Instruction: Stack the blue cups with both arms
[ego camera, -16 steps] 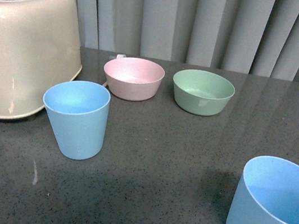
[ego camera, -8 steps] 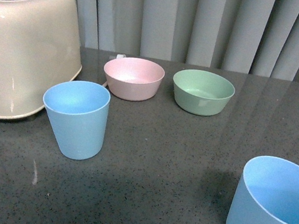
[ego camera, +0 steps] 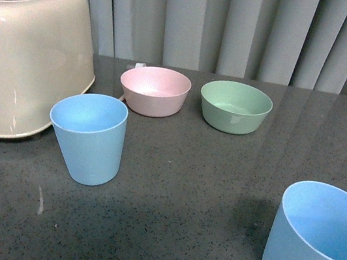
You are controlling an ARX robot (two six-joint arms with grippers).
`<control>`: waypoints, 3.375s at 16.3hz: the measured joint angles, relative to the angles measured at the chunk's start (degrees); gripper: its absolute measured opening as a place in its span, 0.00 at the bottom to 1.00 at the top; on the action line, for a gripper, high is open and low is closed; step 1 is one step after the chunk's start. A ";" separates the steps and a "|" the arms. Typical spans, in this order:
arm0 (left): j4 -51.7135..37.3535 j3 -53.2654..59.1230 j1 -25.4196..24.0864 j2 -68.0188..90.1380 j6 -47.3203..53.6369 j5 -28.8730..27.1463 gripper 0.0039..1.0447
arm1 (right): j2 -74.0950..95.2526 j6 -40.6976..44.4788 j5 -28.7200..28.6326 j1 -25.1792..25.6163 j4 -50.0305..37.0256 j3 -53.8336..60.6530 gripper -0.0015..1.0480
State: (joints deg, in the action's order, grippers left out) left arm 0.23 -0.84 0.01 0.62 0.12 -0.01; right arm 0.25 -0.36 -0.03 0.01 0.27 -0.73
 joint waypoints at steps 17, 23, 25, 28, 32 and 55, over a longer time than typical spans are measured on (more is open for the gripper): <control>-20.76 -33.66 13.64 58.62 1.38 9.07 0.94 | 0.00 0.00 0.00 0.00 -0.02 0.00 0.94; -0.87 -49.00 23.52 80.81 4.72 9.29 0.94 | 0.00 0.00 0.00 0.00 0.00 0.00 0.94; 1.18 -49.11 23.52 82.77 6.32 9.05 0.94 | 0.00 0.00 0.00 0.00 0.00 0.00 0.94; 0.94 -49.57 23.52 85.68 9.01 8.48 0.94 | 0.00 0.00 0.00 0.00 0.00 0.00 0.94; 1.88 -50.38 23.52 89.33 11.80 7.48 0.94 | 0.00 0.00 0.00 0.00 -0.02 0.00 0.94; 16.37 -59.41 36.74 87.93 27.45 9.81 0.02 | 0.00 0.00 0.00 0.00 0.00 0.00 0.94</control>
State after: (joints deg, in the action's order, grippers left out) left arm 16.60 -60.25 36.75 88.55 27.57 9.80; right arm 0.25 -0.36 -0.03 0.01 0.27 -0.73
